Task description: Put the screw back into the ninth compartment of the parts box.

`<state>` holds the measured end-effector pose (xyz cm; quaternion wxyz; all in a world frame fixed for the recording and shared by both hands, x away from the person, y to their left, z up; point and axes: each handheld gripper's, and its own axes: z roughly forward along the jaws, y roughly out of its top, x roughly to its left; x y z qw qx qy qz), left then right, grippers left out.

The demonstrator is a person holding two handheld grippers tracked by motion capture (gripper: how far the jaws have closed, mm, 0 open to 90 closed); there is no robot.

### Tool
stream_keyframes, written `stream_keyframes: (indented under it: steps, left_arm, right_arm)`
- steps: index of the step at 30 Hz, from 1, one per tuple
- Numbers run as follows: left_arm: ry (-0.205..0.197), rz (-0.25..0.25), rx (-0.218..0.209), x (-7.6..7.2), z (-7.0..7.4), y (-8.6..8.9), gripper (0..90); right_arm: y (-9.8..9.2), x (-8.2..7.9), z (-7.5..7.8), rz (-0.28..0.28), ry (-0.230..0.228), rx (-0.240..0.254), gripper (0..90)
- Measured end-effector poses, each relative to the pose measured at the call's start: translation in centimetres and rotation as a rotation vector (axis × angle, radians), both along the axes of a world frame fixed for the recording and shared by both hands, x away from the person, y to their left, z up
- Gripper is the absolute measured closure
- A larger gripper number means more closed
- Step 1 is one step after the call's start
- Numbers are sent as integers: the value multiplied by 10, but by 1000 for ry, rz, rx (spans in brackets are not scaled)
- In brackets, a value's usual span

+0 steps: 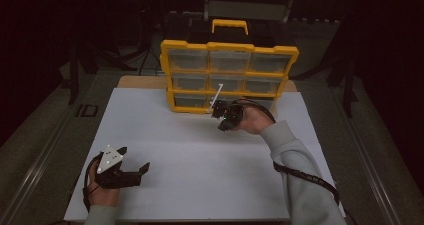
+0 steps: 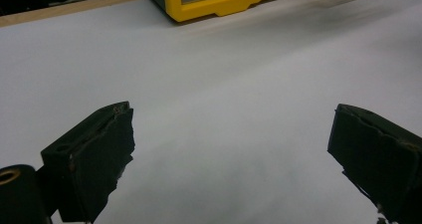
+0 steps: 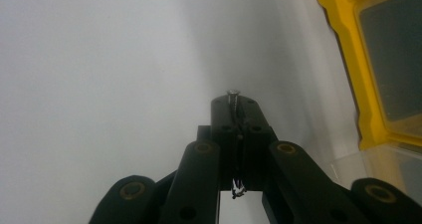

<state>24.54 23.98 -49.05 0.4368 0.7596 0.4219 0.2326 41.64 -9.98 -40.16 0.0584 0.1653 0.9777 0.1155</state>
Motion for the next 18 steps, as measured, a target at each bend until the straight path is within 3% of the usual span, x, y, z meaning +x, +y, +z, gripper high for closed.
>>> stream_keyframes:
  steps: [18]
  left_arm:
    - [-1, 1, 0, 0, 0, 0, 48]
  right_arm:
    - [-15, 13, 10, -62, -12, 9, 878]
